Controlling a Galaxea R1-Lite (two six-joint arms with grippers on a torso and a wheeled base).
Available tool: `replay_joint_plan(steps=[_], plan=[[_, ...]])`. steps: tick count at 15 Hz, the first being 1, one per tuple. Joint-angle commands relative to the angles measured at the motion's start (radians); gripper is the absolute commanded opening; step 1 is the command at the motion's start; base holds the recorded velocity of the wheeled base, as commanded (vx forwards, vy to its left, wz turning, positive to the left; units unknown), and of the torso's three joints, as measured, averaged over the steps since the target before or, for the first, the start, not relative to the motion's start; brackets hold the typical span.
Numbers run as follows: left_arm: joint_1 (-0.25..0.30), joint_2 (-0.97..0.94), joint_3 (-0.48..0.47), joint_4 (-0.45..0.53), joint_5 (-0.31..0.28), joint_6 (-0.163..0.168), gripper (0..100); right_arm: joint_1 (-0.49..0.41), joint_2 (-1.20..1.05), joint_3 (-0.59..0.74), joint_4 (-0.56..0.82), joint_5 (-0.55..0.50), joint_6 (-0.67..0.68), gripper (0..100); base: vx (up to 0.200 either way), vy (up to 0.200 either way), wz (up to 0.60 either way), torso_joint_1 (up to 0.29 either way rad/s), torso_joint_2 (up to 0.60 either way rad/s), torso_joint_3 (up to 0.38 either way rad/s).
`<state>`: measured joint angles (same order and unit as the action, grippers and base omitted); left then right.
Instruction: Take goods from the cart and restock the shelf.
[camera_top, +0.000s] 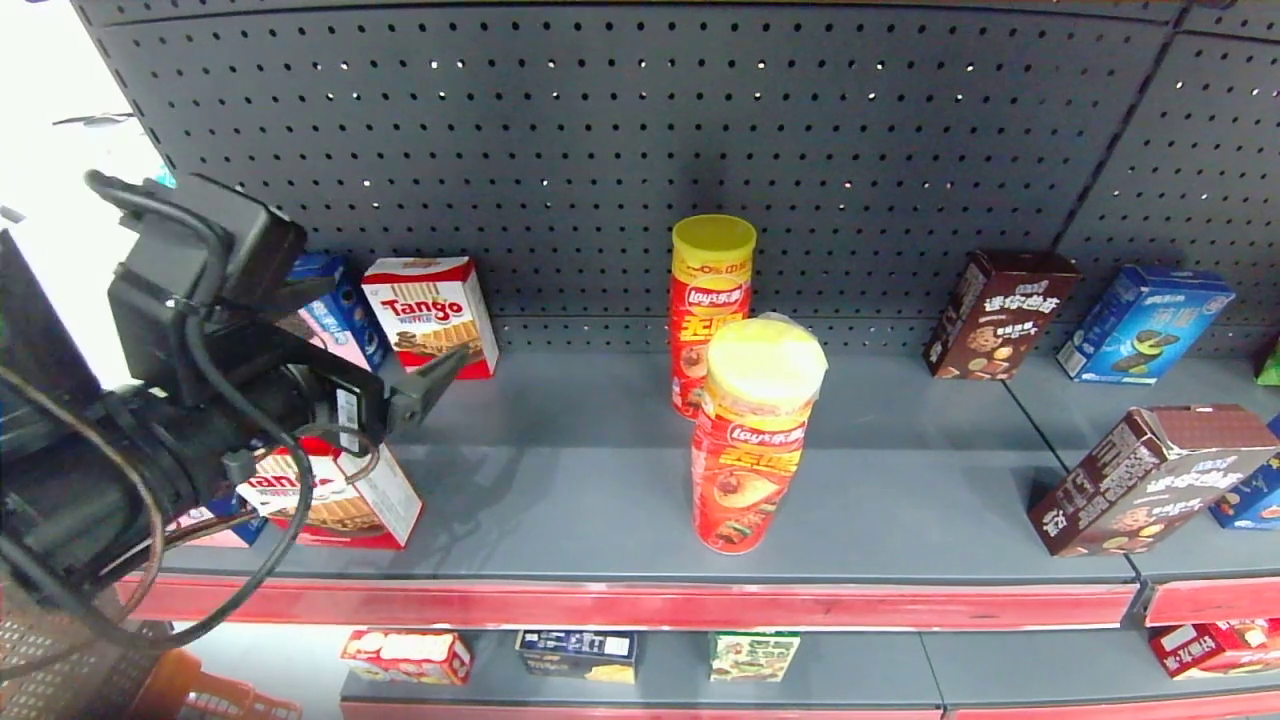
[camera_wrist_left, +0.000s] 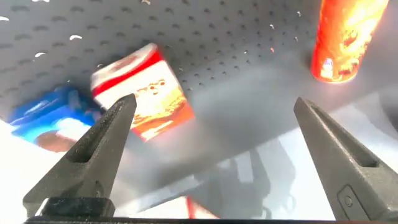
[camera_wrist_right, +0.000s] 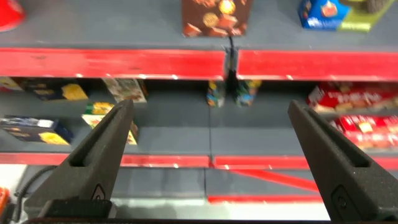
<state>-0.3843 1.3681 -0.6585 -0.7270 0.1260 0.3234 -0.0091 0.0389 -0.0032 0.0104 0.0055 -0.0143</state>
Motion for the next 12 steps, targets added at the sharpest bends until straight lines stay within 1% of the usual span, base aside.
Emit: replay_joint_plan(steps=[1, 2, 3, 4, 5, 6, 7, 8, 9, 10, 11, 12], plan=[[0.011, -0.064, -0.009, -0.005, 0.001, 0.016, 100, 0.011, -0.039, 0.000, 0.000, 0.004, -0.001, 100, 0.000, 0.000, 0.00, 0.000, 0.00, 0.000], [0.011, -0.067, -0.038, 0.011, 0.006, 0.042, 100, 0.009, -0.039, 0.000, -0.001, 0.004, 0.002, 100, 0.000, 0.000, 0.00, 0.000, 0.00, 0.000], [0.010, -0.067, -0.043, 0.026, 0.024, 0.054, 100, 0.008, -0.039, 0.000, -0.001, -0.001, 0.002, 100, 0.000, 0.000, 0.00, 0.000, 0.00, 0.000], [0.008, -0.058, -0.039, 0.020, 0.058, 0.051, 100, 0.003, -0.031, -0.003, 0.000, -0.001, -0.003, 100, 0.000, 0.000, 0.00, 0.000, 0.00, 0.000], [0.008, -0.049, -0.043, 0.020, 0.061, 0.051, 100, 0.003, -0.030, -0.003, 0.000, 0.001, -0.003, 100, 0.000, 0.000, 0.00, 0.000, 0.00, 0.000], [0.013, -0.044, -0.039, 0.017, 0.061, 0.045, 100, 0.001, -0.017, -0.052, 0.003, -0.004, 0.008, 100, 0.000, 0.000, 0.00, 0.000, 0.00, 0.000], [0.013, -0.044, -0.038, 0.017, 0.061, 0.042, 100, -0.003, 0.021, -0.123, -0.001, -0.004, 0.016, 100, 0.000, 0.000, 0.00, 0.000, 0.00, 0.000], [0.013, -0.044, -0.030, 0.014, 0.061, 0.025, 100, 0.001, 0.309, -0.339, 0.037, 0.008, 0.125, 100, 0.000, 0.000, 0.00, 0.000, 0.00, 0.000], [0.015, -0.044, -0.024, 0.006, 0.061, 0.022, 100, 0.011, 0.337, -0.353, 0.033, 0.024, 0.142, 100, 0.000, 0.000, 0.00, 0.000, 0.00, 0.000], [0.018, -0.044, -0.013, -0.009, 0.061, 0.023, 100, 0.029, 0.381, -0.428, 0.049, 0.053, 0.117, 100, 0.000, 0.000, 0.00, 0.000, 0.00, 0.000], [0.018, -0.043, -0.013, -0.014, 0.061, 0.023, 100, 0.047, 0.542, -0.554, 0.062, 0.071, 0.092, 100, 0.000, 0.000, 0.00, 0.000, 0.00, 0.000], [0.016, -0.037, -0.010, -0.017, 0.060, 0.023, 100, 0.089, 0.682, -0.678, 0.068, 0.090, 0.071, 100, 0.000, 0.000, 0.00, 0.000, 0.00, 0.000]])
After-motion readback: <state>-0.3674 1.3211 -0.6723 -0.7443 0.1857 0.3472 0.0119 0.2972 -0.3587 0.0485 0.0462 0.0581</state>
